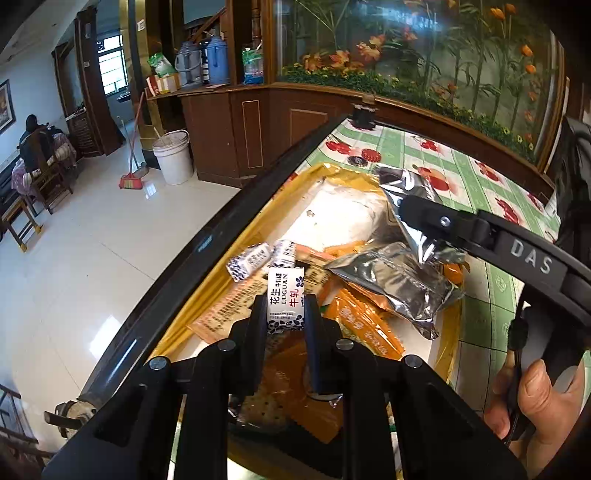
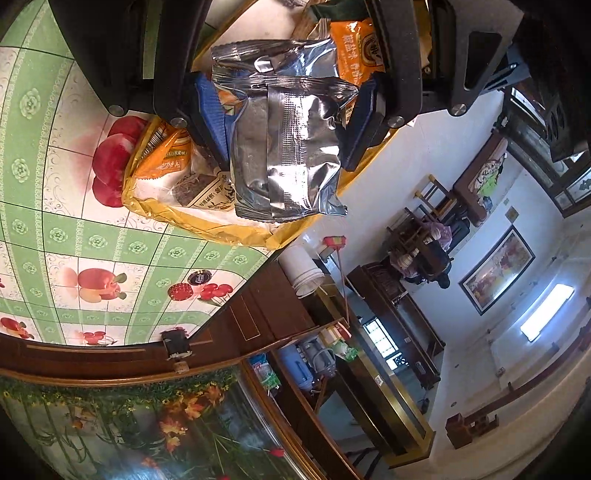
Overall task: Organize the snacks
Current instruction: 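Lower the foil packet and white pack into the tray and open both grippers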
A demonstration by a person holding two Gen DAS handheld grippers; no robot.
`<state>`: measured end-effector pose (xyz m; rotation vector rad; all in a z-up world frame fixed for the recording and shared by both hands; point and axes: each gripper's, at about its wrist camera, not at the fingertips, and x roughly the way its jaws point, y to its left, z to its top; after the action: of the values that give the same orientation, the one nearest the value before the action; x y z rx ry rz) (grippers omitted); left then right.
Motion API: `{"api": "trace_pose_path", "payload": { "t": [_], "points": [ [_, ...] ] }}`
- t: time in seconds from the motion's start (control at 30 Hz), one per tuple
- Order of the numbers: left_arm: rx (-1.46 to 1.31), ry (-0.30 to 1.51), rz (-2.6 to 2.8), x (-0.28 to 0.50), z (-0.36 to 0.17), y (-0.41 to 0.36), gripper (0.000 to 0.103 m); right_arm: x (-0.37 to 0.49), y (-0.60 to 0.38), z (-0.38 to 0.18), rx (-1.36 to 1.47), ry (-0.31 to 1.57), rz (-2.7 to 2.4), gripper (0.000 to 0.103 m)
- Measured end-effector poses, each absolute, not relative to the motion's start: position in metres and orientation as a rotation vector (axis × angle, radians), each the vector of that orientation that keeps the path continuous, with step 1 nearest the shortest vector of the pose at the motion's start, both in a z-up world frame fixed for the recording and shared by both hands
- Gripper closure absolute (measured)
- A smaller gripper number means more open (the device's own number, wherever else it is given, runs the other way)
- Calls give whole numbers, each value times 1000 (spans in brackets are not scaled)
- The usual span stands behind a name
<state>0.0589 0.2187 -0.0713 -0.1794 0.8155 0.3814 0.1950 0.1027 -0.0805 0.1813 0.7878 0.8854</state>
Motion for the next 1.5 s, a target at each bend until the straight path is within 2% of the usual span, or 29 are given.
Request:
{"api": "trace_pose_path", "payload": {
  "t": [1.03,1.17,1.5],
  "points": [
    [-101,849,388,77,-84,201,86,204,132,-89,60,789,876,44],
    [-98,848,390,77,-83,201,86,203,124,-84,91,787,878,41],
    [-106,848,397,77,-83,198,86,187,52,-62,264,742,849,41]
  ]
}}
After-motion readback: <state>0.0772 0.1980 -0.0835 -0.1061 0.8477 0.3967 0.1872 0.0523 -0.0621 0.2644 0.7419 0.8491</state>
